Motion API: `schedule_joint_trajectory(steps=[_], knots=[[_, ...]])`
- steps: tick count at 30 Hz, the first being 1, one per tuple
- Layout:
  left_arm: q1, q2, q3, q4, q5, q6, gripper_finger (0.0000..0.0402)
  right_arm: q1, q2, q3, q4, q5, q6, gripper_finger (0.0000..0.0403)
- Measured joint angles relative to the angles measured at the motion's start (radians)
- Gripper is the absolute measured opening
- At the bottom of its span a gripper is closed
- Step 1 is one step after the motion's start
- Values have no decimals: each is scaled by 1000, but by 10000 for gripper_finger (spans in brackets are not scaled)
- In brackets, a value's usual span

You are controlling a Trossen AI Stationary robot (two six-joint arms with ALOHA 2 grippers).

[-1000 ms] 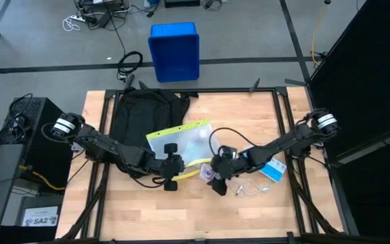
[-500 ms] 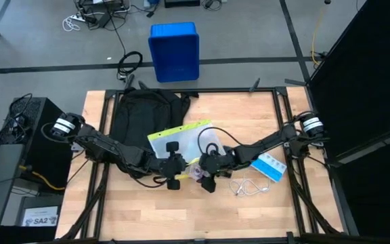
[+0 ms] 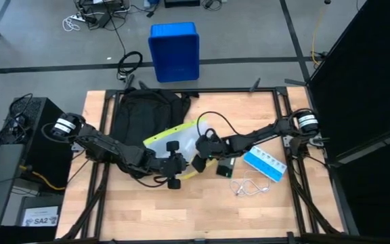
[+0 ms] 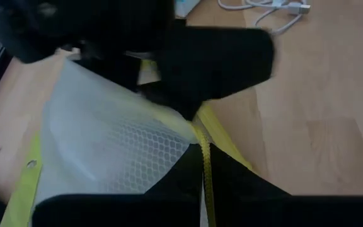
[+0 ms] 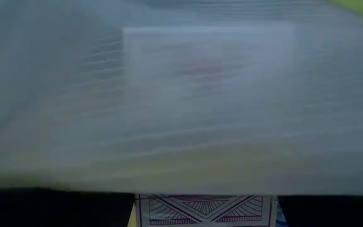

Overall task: Unpack backpack
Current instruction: Put the deck of cards into the zip lock bag, then adjust the zip lock bag

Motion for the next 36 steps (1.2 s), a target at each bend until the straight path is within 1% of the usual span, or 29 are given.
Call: schedule_joint_trajectory(steps=[7, 16, 21, 26, 30, 33, 36], knots=[[0, 0, 0, -2, 0, 0, 0, -33, 0, 0, -18, 27, 9, 287], [0, 0, 0, -8, 11, 1, 0, -36, 0, 0, -2, 21, -83, 363], [-1, 0, 0, -15, 12, 1, 0, -32, 0, 1, 6, -19, -94, 387], [-2, 0, 0, -22, 15, 1, 0, -19, -7, 46, -55, -93, -95, 388], [-2, 0, 0, -34, 15, 0, 0, 12, -29, 114, -183, -102, -114, 376], [-2, 0, 0, -38, 14, -1, 0, 50, -53, 160, -292, -55, -145, 367], [-2, 0, 0, -40, 11, -1, 0, 98, -62, 183, -386, 44, -186, 357]])
